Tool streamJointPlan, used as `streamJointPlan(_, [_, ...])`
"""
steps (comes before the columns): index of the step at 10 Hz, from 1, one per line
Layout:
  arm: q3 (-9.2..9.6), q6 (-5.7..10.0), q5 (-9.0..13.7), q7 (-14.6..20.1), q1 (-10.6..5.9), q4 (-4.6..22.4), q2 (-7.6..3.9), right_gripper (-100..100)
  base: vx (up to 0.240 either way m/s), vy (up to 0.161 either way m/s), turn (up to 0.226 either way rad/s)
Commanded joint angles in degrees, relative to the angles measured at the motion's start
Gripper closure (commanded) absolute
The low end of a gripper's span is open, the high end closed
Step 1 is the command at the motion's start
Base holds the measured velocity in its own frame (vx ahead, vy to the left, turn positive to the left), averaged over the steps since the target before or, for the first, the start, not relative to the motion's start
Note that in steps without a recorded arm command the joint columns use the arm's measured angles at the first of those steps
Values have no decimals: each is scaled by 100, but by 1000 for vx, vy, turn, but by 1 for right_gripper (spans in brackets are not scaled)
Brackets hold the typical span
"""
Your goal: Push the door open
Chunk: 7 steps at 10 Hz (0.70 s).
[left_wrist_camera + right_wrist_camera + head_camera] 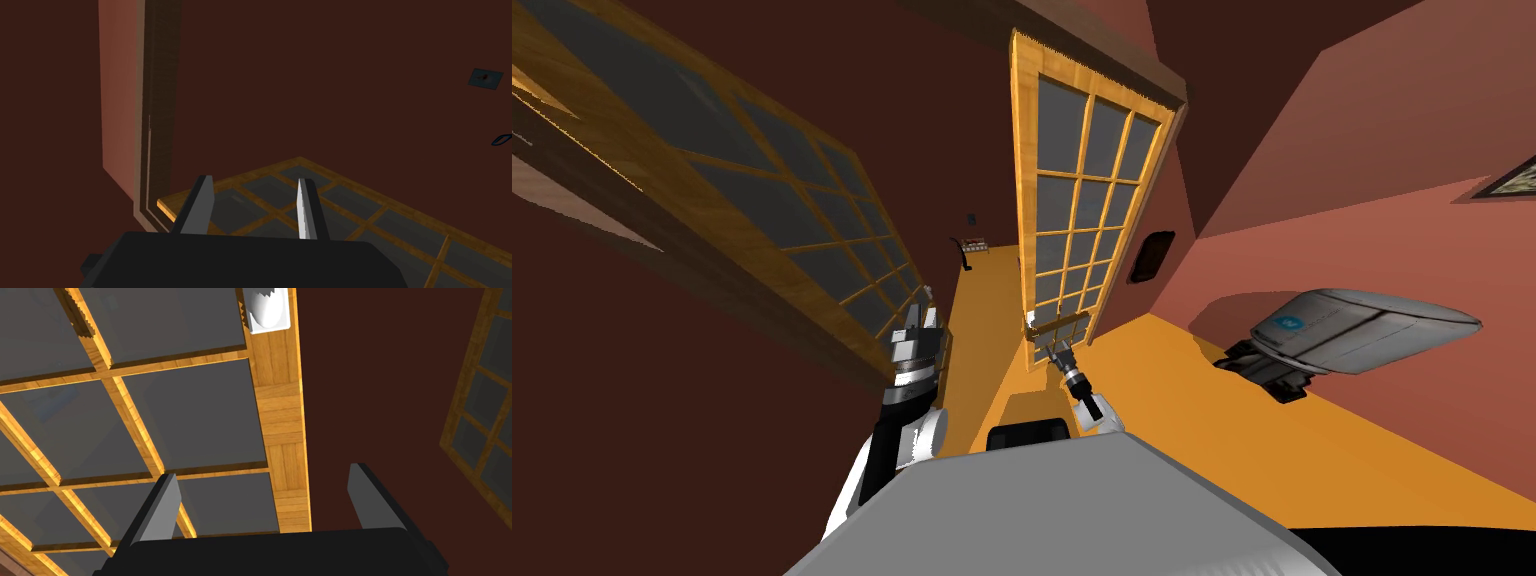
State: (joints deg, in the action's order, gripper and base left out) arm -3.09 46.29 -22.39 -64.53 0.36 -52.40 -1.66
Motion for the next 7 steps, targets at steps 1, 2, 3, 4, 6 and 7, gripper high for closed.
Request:
streamJointPlan(1, [11,3,-59,-205,-50,159,67,-100,130,-35,20])
streamJointPlan(2, [9,16,-81,-287,-85,255,92,-100,108,-29,12])
streamJointPlan(3, [6,39,-119,-430,-146,421,142,-100,102,-27,17])
streamJointPlan(4, [3,63,-156,-573,-206,587,191,-100,141,-18,27])
streamJointPlan(6, [0,91,-202,-746,-279,787,260,-100,124,-23,14])
streamJointPlan(7, [-2,107,-228,-845,-321,902,303,-100,107,-21,14])
